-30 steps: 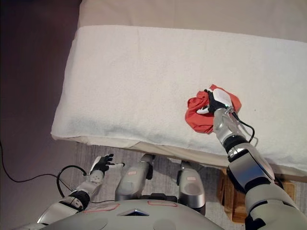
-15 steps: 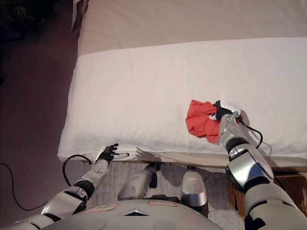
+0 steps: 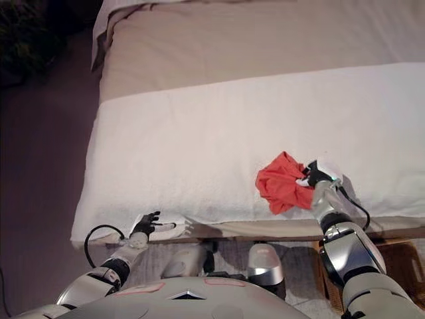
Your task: Put the clothes on the bed into the basket.
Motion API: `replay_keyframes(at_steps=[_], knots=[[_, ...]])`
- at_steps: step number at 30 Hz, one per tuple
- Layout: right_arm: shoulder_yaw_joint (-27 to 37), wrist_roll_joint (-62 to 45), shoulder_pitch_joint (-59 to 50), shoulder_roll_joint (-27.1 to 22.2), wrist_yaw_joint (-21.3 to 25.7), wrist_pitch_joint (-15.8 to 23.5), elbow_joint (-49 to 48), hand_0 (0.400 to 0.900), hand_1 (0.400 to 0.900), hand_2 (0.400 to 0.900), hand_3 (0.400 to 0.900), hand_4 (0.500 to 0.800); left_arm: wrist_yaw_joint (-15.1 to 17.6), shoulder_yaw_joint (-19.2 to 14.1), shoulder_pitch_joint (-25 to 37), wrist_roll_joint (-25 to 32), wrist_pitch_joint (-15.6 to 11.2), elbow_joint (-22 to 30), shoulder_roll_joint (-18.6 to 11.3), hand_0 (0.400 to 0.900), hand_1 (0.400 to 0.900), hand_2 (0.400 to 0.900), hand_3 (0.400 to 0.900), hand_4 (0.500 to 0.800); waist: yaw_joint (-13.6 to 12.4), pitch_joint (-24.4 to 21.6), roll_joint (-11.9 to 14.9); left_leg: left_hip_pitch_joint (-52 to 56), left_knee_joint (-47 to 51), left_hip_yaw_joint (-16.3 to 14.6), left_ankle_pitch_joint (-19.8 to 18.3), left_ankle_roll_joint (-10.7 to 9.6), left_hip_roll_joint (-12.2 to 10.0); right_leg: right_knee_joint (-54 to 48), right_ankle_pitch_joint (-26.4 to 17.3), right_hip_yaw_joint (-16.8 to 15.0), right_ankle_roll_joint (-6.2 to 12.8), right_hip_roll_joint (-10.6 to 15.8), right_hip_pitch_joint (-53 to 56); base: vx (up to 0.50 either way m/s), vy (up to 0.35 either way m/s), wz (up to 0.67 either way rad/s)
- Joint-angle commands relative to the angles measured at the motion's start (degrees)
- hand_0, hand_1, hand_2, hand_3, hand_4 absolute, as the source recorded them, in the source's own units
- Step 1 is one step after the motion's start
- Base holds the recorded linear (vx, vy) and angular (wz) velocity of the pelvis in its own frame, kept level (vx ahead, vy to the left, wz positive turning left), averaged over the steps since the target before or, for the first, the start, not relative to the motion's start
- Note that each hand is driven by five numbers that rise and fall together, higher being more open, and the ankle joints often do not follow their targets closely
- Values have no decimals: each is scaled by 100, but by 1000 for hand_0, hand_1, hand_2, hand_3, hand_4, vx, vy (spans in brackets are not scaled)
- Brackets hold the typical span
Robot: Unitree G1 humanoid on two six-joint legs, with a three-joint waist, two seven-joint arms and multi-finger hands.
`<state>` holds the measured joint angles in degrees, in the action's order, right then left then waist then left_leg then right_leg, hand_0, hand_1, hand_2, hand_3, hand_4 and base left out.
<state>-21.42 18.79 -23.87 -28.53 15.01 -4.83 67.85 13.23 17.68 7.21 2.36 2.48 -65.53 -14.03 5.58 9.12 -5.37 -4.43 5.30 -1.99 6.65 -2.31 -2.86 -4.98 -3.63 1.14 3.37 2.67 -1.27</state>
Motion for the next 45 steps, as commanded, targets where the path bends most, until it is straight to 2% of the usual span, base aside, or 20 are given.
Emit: replay_keyframes(at_steps=[1,5,10,19,30,45], knots=[[129,-138,88,-566,276,-93,487,400,400,400,400,500,108,-58,244,-212,-67,-442,-248,900,900,900,900,800,154,-492,229,659,-30,-226,-851,-42,29,-2,22,-541,287,118,-269,1,-18,-49],[623,-314,343,-969,185,-138,874,400,400,400,400,500,59,-202,235,-152,-52,-435,-410,900,900,900,900,800,284,-643,335,855,-30,-541,-931,-50,-44,-2,-25,-815,347,6,-228,-6,-5,-46],[922,-425,414,-1372,132,-141,993,400,400,400,400,500,12,-344,195,-86,-59,-351,-574,900,900,900,900,800,362,-709,375,955,-30,-805,-965,-64,-100,-2,-81,-1013,388,-80,-262,-16,-2,-41],[1639,-686,602,-2203,105,-202,1219,400,400,400,400,500,-61,-615,112,139,-89,-197,-836,900,900,900,900,800,575,-722,335,1120,-30,-1117,-1021,-71,-125,-2,-145,-1312,446,-213,-273,-1,0,-30],[2131,-894,821,-2767,23,-212,1395,400,400,400,400,500,-198,-524,147,185,-102,13,-879,900,900,900,900,800,675,-702,276,1129,-30,-1117,-1000,-107,-148,-2,-137,-1243,456,-211,-254,-2,-1,-1],[2370,-736,757,-3234,145,-408,1534,400,400,400,400,500,-233,-451,52,220,-113,221,-803,900,900,900,900,800,566,-627,23,1083,-30,-920,-936,-132,-113,-2,-32,-1002,400,-116,-145,6,-16,10]])
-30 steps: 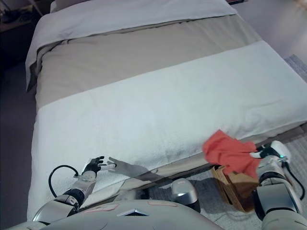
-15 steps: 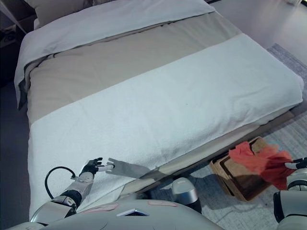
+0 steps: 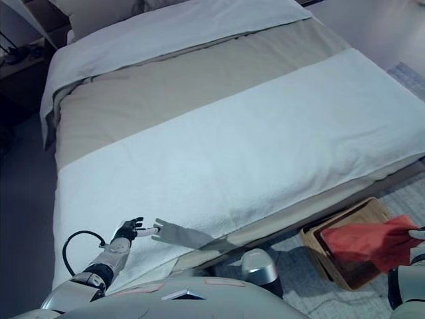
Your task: Put the clothes on the bed into the basket.
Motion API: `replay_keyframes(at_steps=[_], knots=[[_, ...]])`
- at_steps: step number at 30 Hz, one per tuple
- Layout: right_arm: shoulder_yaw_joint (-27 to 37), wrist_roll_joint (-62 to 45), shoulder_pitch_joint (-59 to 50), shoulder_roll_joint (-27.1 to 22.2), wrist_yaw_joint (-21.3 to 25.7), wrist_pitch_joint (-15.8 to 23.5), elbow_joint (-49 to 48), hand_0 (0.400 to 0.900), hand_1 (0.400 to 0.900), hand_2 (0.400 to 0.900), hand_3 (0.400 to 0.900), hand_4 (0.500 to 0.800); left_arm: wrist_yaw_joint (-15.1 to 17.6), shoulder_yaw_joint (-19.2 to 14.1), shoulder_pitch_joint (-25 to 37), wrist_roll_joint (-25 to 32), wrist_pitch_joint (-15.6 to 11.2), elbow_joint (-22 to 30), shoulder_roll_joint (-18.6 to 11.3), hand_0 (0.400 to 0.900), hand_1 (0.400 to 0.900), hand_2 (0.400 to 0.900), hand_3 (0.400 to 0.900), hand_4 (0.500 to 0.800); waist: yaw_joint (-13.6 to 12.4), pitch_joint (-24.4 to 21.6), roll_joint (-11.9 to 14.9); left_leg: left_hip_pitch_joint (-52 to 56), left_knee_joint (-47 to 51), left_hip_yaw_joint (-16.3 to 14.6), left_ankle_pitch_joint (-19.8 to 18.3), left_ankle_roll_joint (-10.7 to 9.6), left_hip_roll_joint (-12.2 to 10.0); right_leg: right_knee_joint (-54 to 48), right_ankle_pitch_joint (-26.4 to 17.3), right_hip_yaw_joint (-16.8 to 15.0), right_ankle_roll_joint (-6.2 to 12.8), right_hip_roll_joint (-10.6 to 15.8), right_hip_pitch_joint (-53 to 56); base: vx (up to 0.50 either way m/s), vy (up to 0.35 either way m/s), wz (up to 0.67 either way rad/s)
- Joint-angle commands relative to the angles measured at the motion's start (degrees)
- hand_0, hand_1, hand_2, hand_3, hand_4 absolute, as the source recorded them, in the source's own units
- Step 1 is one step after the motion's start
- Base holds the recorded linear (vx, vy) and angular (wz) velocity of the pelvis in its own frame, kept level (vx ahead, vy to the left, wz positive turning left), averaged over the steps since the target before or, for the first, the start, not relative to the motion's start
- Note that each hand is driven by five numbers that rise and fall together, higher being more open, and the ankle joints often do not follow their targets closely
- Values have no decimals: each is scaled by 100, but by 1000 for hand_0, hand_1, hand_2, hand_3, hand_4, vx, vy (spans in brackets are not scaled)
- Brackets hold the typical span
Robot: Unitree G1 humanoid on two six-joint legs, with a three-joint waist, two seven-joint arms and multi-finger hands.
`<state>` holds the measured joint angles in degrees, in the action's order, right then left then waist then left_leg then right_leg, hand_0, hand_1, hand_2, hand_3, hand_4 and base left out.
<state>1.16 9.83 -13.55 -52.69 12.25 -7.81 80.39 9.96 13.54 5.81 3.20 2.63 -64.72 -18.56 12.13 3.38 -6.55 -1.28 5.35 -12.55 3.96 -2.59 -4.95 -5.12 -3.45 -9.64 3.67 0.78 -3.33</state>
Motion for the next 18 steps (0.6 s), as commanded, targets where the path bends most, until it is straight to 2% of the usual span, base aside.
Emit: replay_keyframes(at_steps=[1,4,9,15,18], knots=[[151,169,-297,-905,447,-125,252,900,900,900,900,800,81,-38,147,159,-137,159,-335,900,900,900,900,800,-95,-43,105,761,-35,158,-661,-104,101,12,-43,100,363,88,68,13,-17,14],[59,97,-376,-994,247,-61,239,900,900,900,900,800,26,15,136,170,-139,149,-290,900,900,900,900,800,-115,-29,39,724,-35,201,-631,-122,114,12,-15,157,347,114,70,5,-21,11],[-4,31,-495,-1045,284,-54,242,900,900,900,900,800,-18,72,106,218,-115,127,-221,900,900,900,900,800,-142,-4,16,676,-35,262,-581,-150,91,12,10,259,314,131,86,-3,-25,14],[-140,-83,-517,-766,275,0,234,900,900,900,900,800,-48,65,19,223,-109,34,-172,900,900,900,900,800,-209,-34,83,724,-35,311,-598,-140,81,12,50,346,278,130,195,8,-25,7],[-234,-266,-481,-456,289,116,-194,900,900,900,900,800,-33,27,13,241,-103,48,-162,900,900,900,900,800,-217,-43,104,751,-35,330,-610,-124,84,12,71,353,272,129,237,3,-3,1]])
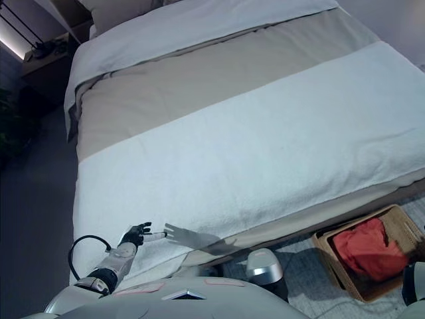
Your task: Put the clothes on the bed into the basket.
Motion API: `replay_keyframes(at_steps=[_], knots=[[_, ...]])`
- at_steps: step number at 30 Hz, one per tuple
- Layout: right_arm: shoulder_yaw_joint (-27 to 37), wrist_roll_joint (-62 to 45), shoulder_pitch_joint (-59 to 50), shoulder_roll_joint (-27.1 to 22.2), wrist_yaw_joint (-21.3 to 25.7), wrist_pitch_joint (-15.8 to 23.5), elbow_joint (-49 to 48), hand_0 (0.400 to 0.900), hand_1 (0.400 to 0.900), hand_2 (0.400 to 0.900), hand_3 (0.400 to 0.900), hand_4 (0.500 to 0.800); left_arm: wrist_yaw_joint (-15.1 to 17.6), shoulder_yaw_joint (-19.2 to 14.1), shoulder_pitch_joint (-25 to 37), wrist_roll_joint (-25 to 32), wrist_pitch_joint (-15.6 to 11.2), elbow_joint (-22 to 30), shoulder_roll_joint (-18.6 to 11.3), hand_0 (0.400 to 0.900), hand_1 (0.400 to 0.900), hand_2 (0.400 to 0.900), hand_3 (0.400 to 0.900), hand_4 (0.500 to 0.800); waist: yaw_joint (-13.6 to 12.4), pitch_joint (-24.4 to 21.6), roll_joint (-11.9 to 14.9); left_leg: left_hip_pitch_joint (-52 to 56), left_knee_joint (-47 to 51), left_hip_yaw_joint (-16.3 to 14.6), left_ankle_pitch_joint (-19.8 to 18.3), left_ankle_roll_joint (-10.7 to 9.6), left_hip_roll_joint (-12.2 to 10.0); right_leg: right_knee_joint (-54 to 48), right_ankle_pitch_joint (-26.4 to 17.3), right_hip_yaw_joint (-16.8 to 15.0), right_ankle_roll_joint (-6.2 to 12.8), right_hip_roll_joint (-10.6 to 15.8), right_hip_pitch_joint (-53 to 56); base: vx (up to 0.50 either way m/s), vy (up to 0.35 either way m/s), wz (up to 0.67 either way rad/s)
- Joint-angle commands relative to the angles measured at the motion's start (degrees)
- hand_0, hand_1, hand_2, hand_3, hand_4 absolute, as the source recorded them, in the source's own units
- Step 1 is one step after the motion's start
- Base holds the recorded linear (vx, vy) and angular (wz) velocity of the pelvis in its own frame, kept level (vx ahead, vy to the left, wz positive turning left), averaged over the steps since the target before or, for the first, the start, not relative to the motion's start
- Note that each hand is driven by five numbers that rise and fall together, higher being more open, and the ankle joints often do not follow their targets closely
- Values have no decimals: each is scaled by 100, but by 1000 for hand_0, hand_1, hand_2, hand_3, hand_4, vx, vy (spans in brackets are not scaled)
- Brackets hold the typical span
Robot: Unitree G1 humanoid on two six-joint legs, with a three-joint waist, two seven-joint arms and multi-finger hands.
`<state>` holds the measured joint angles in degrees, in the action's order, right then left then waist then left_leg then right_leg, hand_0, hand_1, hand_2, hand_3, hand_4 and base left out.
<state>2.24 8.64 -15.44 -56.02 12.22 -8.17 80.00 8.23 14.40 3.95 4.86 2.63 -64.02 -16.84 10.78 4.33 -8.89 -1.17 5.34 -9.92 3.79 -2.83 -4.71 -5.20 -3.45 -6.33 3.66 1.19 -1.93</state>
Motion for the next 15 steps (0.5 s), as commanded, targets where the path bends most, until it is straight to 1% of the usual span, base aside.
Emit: replay_keyframes(at_steps=[1,2,5,6,7,8,9,11,13,14,15], knots=[[-372,-241,-255,58,359,284,-479,900,900,900,900,800,164,-96,201,65,-114,-8,-333,900,900,900,900,800,-80,-136,342,748,-34,65,-596,-91,59,20,67,19,276,88,105,0,0,0],[-359,-316,-180,182,352,325,-756,900,900,900,900,800,174,-127,185,71,-115,10,-327,900,900,900,900,800,-73,-133,352,759,-34,65,-601,-84,59,20,70,18,276,89,113,0,0,0],[-507,-297,158,566,357,516,-2186,900,900,900,900,800,199,-274,101,58,-114,156,-341,900,900,900,900,800,-59,-107,393,802,-34,42,-620,-60,55,20,78,-5,270,80,140,-6,14,-7],[-601,-325,218,726,301,615,-2543,900,900,900,900,800,195,-323,60,52,-123,184,-339,900,900,900,900,800,-67,-105,401,810,-34,32,-624,-53,53,20,75,-16,266,79,143,-8,11,-10],[-781,-338,318,918,136,687,-3035,900,900,900,900,800,170,-351,-29,4,-123,240,-306,900,900,900,900,800,-76,-102,422,828,-34,32,-630,-46,50,20,79,-17,266,76,154,-8,17,-8],[-849,-305,355,1031,119,724,-3324,900,900,900,900,800,143,-370,-83,-31,-110,282,-290,900,900,900,900,800,-89,-108,440,837,-34,20,-637,-38,52,20,76,-27,267,75,153,-10,21,-7],[-964,-483,379,1291,-8,821,-3602,900,900,900,900,800,157,-380,-135,-59,-116,293,-268,900,900,900,900,800,-110,-105,461,853,-34,7,-640,-30,50,20,73,-32,265,76,156,-12,24,-5],[-1112,-693,402,1637,-145,903,-3992,900,900,900,900,800,157,-380,-163,-133,-93,268,-190,900,900,900,900,800,-147,-118,500,859,-34,-1,-643,-18,55,20,72,-42,261,79,155,-12,30,-4],[-1419,-1066,453,2239,-357,1041,-4339,900,900,900,900,800,169,-312,-210,-207,-99,269,-92,900,900,900,900,800,-180,-96,535,893,-34,-9,-652,-7,52,20,74,-20,262,86,189,-17,43,3],[-1427,-1114,444,2344,-353,1048,-4286,900,900,900,900,800,158,-321,-235,-239,-104,276,-73,900,900,900,900,800,-205,-109,559,872,-34,-13,-644,-8,53,20,64,-21,265,91,167,-24,40,7],[-1532,-1259,482,2553,-476,1046,-4239,900,900,900,900,800,156,-299,-247,-258,-100,273,-48,900,900,900,900,800,-221,-105,585,876,-34,-12,-646,-6,52,20,63,-16,265,95,170,-26,30,6]])
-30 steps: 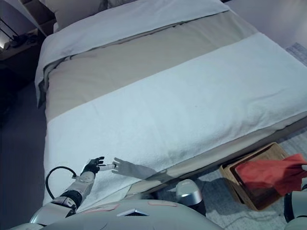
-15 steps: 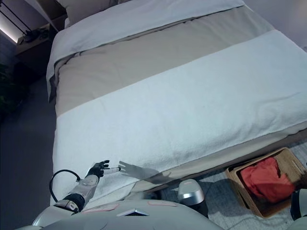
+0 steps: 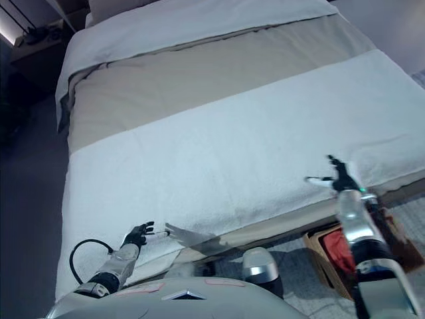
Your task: Put the clothes on the bed into the basket.
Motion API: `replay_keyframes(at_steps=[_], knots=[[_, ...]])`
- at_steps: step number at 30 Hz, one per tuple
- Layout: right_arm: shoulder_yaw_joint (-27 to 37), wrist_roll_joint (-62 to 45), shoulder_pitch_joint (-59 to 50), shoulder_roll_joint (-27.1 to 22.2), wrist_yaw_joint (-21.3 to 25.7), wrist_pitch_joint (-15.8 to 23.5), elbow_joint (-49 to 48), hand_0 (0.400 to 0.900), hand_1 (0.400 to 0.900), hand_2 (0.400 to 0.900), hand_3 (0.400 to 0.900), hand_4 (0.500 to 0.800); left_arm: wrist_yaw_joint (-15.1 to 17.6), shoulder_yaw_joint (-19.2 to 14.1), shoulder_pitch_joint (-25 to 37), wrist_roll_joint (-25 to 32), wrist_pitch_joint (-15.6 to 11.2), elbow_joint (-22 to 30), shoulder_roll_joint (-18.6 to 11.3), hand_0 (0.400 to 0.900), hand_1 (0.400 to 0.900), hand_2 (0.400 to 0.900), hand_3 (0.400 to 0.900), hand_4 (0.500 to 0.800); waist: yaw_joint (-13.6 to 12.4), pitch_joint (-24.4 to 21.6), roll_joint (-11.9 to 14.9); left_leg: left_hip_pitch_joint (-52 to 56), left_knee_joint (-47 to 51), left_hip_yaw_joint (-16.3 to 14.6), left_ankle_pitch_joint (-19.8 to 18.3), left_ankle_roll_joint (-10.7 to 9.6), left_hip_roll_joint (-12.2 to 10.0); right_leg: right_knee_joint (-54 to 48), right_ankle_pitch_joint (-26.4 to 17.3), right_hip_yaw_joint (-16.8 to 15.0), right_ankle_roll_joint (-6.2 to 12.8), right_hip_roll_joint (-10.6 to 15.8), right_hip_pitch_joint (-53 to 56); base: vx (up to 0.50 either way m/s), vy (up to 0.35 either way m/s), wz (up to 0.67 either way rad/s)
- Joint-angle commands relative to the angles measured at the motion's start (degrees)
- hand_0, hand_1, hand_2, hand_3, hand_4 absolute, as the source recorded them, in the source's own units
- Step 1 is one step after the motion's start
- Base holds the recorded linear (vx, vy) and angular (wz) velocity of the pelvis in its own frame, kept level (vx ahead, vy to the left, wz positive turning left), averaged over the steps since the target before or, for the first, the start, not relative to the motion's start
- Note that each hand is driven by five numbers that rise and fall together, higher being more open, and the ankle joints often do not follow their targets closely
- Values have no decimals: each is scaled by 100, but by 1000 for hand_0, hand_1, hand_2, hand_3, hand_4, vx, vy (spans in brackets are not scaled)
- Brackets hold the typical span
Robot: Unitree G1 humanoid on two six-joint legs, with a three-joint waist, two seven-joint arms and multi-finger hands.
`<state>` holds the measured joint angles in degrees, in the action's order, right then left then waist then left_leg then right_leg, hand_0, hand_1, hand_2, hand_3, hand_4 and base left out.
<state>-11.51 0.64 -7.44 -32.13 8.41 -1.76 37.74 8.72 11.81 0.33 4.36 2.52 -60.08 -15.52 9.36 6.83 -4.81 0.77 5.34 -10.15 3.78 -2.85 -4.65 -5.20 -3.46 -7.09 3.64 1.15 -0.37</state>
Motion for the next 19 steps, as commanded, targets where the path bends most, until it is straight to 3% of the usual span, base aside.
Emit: replay_keyframes(at_steps=[1,6,12,19], knots=[[-287,-516,-278,359,-173,401,9,900,900,900,900,800,96,-19,101,-240,-88,-101,-156,900,900,900,900,800,-100,-352,208,682,-34,9,-649,-4,46,20,65,66,268,101,17,-20,44,8],[-763,-655,-155,1016,-518,356,545,900,900,900,900,800,85,117,143,-442,-66,-117,-153,900,900,900,900,800,-163,-351,323,689,-34,7,-661,-2,61,20,55,120,271,134,35,-8,45,5],[-1470,-6,-203,1367,-820,158,1557,900,900,900,900,800,83,197,199,-550,-23,-323,-191,900,900,900,900,800,-287,-336,494,647,-34,105,-651,2,96,20,57,199,265,183,40,-8,33,11],[-1526,331,-389,1633,-634,69,2475,900,900,900,900,800,182,209,329,-529,7,-546,-216,900,900,900,900,800,-380,-362,555,626,-34,148,-655,30,146,20,28,218,293,225,30,0,13,0]])
